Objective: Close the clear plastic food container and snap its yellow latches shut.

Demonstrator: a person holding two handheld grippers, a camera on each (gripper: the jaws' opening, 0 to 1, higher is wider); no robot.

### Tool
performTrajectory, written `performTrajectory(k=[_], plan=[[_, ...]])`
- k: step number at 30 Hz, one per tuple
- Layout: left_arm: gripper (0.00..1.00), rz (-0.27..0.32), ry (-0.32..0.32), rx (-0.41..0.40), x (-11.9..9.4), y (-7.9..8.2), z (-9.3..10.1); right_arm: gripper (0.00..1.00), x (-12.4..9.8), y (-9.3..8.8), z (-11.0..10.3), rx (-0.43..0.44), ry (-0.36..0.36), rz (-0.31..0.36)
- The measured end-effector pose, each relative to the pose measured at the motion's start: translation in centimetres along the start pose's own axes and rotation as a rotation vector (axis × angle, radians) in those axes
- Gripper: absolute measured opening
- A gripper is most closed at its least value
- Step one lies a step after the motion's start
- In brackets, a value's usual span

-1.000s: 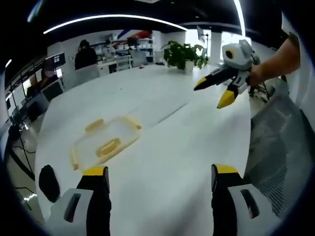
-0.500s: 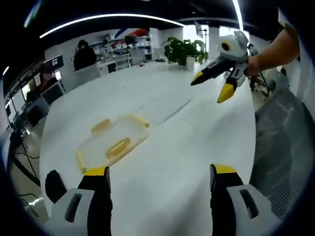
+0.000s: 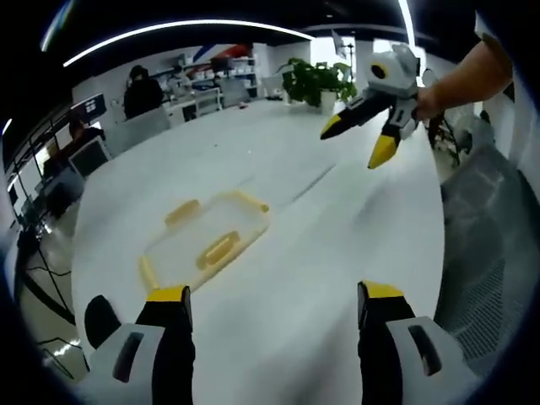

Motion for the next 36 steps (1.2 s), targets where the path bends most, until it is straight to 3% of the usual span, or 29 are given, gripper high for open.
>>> performTrajectory(k=[15,36], plan=[[0.78,-0.034,-0.013,0.064,1.0,-0.5,-2.3,0.61,1.8,2.5,1.9,-0.034,0.033,0.002],[0.75,-0.072,0.004,0.152,2.3,-0.9,-5.7,0.61,3.7,3.5,3.6,-0.079,0.09,-0.049]])
Point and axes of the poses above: the point that each gripper's makers call its tool centre point, and the gripper's own axes: x roughly forward along the fingers, z roughly to its right, y roughly out of its top, the point moved 2 cm from there along -x, roughly backward along the fingers, and after that the axes turned 13 degrees about y, right-handed, at the moved point
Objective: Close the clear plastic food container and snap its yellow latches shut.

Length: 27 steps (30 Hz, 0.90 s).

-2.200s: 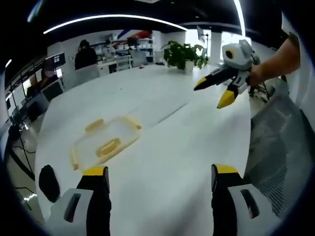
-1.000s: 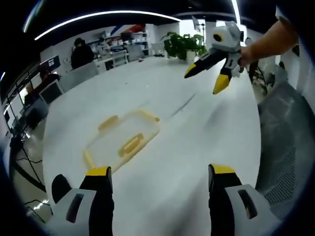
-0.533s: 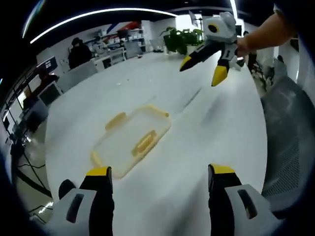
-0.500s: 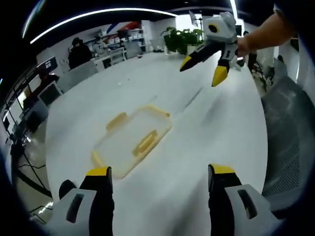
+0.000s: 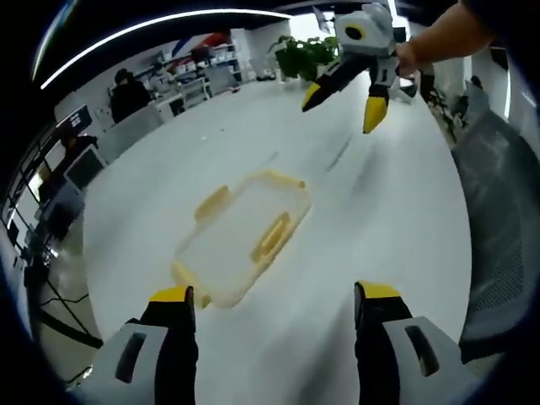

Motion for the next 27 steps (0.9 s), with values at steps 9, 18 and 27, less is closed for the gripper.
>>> performTrajectory(k=[9,18,27], plan=[[0.75,-0.007,0.001,0.0,0.5,-0.3,-1.0,0.6,0.5,0.2,0.5,-0.015,0.02,-0.02],[0.74,-0.018,-0.022,0.049,1.2,-0.2,-1.9,0.6,1.2,0.5,1.3,-0.043,0.026,-0.047],[0.73,-0.015,-0.031,0.12,1.8,0.9,-3.5,0.6,1.8,0.6,1.7,-0.074,0.055,-0.085]])
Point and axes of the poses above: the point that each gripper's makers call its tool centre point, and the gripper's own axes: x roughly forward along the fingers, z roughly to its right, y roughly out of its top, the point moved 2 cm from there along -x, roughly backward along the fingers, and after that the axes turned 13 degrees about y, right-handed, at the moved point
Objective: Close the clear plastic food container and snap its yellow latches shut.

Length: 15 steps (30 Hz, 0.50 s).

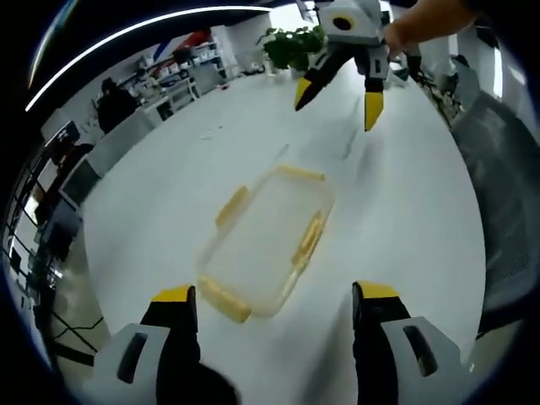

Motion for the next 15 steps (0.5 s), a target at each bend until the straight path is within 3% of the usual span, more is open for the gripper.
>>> performTrajectory(k=[15], plan=[[0.72,-0.016,-0.05,0.105,0.8,0.3,-1.4,0.6,1.1,0.1,0.1,-0.013,0.03,-0.019]])
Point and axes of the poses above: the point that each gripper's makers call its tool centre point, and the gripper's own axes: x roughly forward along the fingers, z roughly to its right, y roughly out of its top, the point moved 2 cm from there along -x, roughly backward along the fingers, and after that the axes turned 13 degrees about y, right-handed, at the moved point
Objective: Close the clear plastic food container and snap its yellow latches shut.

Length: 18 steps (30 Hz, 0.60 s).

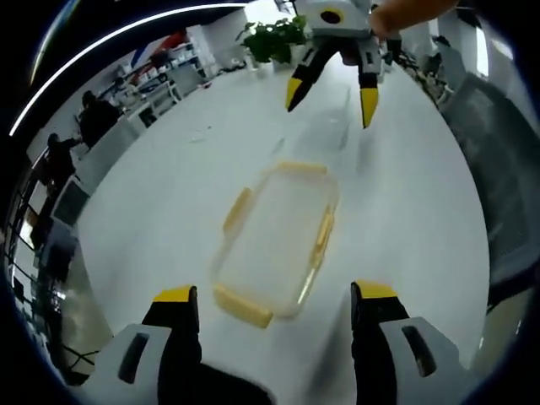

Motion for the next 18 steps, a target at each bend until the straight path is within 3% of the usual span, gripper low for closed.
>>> performTrajectory(k=[7,14,18], plan=[[0.72,-0.008,-0.025,0.04,0.3,-0.2,-0.4,0.59,0.5,0.5,0.4,-0.02,0.006,-0.013],[0.71,-0.03,-0.07,0.129,0.9,-0.6,0.0,0.61,1.1,1.0,0.9,-0.022,0.026,-0.024],[0.71,-0.031,-0.079,0.129,1.3,-0.6,-0.3,0.6,1.5,1.0,1.0,-0.068,0.041,-0.061]])
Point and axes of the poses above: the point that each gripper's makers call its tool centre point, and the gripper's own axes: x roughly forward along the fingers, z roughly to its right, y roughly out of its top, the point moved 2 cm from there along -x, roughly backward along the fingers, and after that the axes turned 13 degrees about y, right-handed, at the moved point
